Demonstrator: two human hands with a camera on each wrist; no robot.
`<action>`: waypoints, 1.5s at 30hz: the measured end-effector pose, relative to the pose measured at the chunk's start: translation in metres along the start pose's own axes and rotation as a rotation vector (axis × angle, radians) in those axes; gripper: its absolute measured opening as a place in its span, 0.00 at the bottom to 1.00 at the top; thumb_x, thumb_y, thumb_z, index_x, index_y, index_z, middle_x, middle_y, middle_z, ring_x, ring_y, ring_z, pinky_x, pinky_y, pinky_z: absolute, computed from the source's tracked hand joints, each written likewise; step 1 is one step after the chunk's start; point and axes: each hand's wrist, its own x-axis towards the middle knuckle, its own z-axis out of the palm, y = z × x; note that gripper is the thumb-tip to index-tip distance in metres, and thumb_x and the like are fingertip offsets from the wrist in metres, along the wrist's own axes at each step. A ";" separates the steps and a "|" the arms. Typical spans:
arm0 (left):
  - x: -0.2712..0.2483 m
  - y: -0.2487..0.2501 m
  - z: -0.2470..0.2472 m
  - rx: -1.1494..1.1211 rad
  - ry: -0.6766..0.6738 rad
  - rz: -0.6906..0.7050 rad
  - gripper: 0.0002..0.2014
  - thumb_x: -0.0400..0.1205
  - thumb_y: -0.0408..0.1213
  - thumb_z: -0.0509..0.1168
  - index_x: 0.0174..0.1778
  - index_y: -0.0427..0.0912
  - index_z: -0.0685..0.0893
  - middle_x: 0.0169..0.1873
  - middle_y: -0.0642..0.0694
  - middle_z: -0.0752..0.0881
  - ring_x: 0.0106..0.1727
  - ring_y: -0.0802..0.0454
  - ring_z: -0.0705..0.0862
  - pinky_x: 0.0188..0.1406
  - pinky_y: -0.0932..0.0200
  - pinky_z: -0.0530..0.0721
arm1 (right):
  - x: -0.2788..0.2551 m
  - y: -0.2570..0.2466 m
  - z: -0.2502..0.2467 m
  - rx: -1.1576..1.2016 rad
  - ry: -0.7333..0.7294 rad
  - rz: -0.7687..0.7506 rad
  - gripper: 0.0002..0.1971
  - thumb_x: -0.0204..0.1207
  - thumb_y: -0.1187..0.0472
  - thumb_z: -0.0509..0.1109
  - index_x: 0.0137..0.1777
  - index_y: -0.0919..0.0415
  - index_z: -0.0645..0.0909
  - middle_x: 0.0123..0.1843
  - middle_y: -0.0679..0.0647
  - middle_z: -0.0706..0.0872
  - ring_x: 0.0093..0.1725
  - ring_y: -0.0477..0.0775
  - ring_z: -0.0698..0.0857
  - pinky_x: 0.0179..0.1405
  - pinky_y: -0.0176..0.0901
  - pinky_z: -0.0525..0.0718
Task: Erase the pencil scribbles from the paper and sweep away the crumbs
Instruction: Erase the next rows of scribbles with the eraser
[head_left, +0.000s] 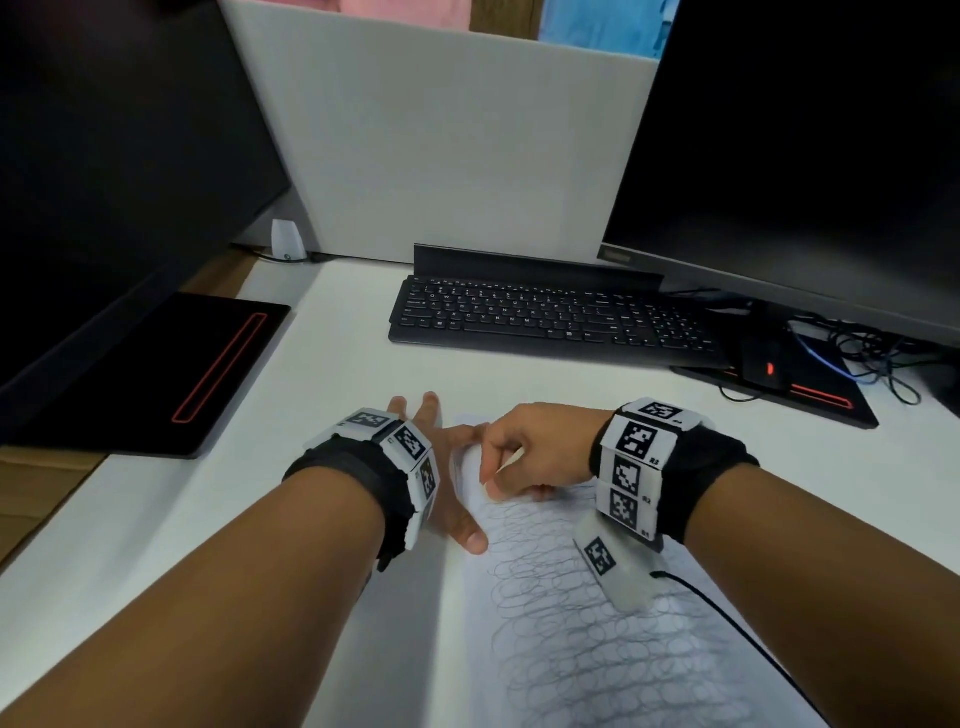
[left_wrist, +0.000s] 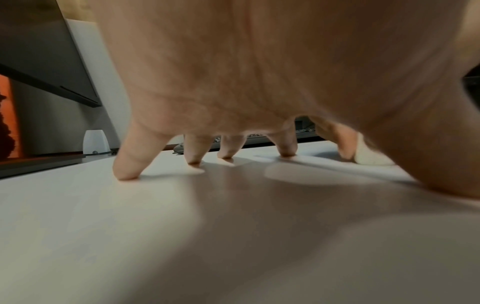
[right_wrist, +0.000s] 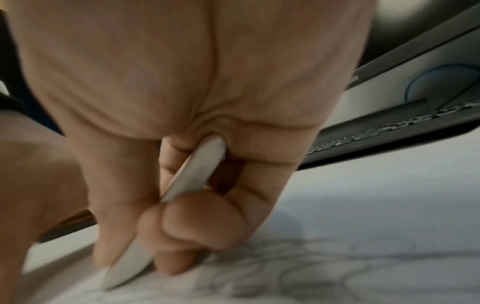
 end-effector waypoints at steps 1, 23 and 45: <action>0.000 0.001 -0.001 0.008 -0.003 -0.002 0.62 0.57 0.73 0.76 0.80 0.77 0.39 0.85 0.45 0.32 0.83 0.32 0.33 0.80 0.26 0.49 | -0.001 0.000 0.000 -0.003 0.007 -0.004 0.03 0.77 0.57 0.76 0.48 0.55 0.86 0.26 0.45 0.83 0.23 0.42 0.80 0.34 0.35 0.81; -0.002 0.002 -0.001 0.015 0.020 -0.003 0.61 0.58 0.73 0.75 0.79 0.78 0.42 0.85 0.45 0.36 0.84 0.31 0.35 0.80 0.27 0.52 | -0.003 -0.005 -0.001 -0.115 0.071 -0.024 0.06 0.75 0.56 0.76 0.51 0.48 0.89 0.31 0.49 0.87 0.32 0.42 0.83 0.45 0.36 0.81; -0.009 0.006 -0.009 0.021 0.001 -0.010 0.62 0.57 0.72 0.76 0.80 0.76 0.41 0.85 0.44 0.38 0.85 0.34 0.37 0.80 0.28 0.54 | -0.006 0.007 -0.007 -0.083 0.164 0.053 0.06 0.77 0.58 0.74 0.52 0.50 0.87 0.34 0.43 0.87 0.33 0.39 0.83 0.42 0.32 0.81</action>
